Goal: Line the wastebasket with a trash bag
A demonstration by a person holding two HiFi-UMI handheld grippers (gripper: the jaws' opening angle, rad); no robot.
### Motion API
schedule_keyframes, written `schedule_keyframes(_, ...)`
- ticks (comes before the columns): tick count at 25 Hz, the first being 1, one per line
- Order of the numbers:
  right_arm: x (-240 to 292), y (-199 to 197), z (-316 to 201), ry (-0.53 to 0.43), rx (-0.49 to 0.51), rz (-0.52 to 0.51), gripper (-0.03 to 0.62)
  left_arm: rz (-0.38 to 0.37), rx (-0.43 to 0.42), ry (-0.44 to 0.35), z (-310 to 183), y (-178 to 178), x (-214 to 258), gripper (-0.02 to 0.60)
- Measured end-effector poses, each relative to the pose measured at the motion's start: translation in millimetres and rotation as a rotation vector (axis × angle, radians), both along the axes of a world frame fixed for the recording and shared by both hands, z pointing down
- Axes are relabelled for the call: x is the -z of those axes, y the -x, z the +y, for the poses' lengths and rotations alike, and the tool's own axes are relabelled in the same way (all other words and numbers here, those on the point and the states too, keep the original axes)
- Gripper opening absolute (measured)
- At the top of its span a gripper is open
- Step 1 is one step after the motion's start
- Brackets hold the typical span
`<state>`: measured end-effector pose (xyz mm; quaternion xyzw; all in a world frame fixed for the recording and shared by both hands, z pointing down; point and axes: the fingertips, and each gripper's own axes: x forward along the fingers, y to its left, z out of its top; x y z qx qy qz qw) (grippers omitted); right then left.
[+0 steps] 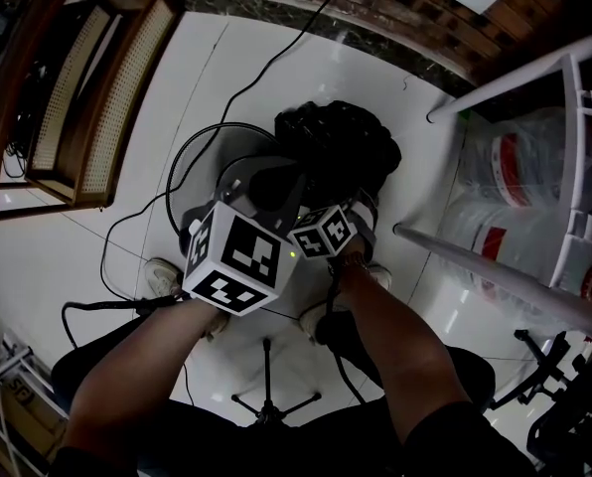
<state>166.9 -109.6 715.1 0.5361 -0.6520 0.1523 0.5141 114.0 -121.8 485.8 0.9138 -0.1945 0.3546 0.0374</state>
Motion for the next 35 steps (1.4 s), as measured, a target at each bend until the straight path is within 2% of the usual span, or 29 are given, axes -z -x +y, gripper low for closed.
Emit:
schedule_keyframes(5, -5.7, -9.0, -4.3, 0.045, -0.028, 0.096, 0.339, -0.002, 0.006, -0.005, -3.6, 4.7, 2.5, 0.003)
schedule_keyframes(6, -6.0, -13.8, -3.6, 0.047, -0.041, 0.111, 0.302, 0.0, 0.007, -0.005, -4.0, 4.9, 2.8, 0.003)
schedule_keyframes(9, -3.1, -30.9, -3.5, 0.017, -0.092, 0.142, 0.094, 0.006, 0.005, -0.005, -4.8, 3.6, 3.3, 0.003)
schedule_keyframes(11, 0.5, -40.2, -4.2, -0.01, -0.118, 0.129, 0.008, 0.01, 0.004, -0.005, -4.1, 2.5, 2.9, 0.003)
schedule_keyframes(12, 5.7, -43.9, -4.8, -0.021, -0.131, 0.116, 0.0, 0.013, 0.004, -0.005, -3.4, 2.0, 2.8, 0.003)
schedule_keyframes(16, 30.0, -53.1, -5.8, -0.077, -0.142, 0.093, 0.002, 0.019, 0.011, -0.003, 0.3, 2.5, 4.6, 0.003)
schedule_keyframes(19, 39.2, -54.8, -2.8, -0.082, -0.135, 0.067, 0.016, 0.025, 0.009, -0.008, 4.9, 1.0, 10.1, 0.003)
schedule_keyframes(22, 37.1, -52.0, 1.3, -0.066, -0.125, 0.029, 0.095, 0.027, 0.01, -0.016, 8.9, 2.6, 15.0, 0.003)
schedule_keyframes(24, 40.2, -51.5, 1.5, -0.066, -0.121, 0.031, 0.085, 0.024, 0.012, -0.017, 11.2, 4.9, 16.3, 0.003)
schedule_keyframes(25, 42.2, -53.2, 0.7, -0.069, -0.123, 0.039, 0.027, 0.023, 0.012, -0.018, 11.8, 5.6, 17.0, 0.003)
schedule_keyframes(26, 43.5, -55.2, -0.5, -0.073, -0.126, 0.045, 0.002, 0.023, 0.012, -0.02, 11.9, 6.1, 17.9, 0.003)
schedule_keyframes(28, 47.5, -56.4, -3.1, -0.082, -0.129, 0.04, 0.002, 0.024, 0.014, -0.023, 11.8, 6.8, 19.6, 0.003)
schedule_keyframes(29, 50.3, -55.0, -3.8, -0.088, -0.125, 0.029, 0.008, 0.025, 0.015, -0.024, 12.2, 7.0, 20.2, 0.003)
schedule_keyframes(32, 54.7, -48.1, -3.4, -0.088, -0.103, -0.018, 0.105, 0.032, 0.012, -0.026, 14.7, 5.2, 22.4, 0.003)
schedule_keyframes(35, 54.2, -45.9, -4.2, -0.078, -0.079, -0.027, 0.118, 0.038, 0.007, -0.029, 16.4, 3.1, 24.0, 0.003)
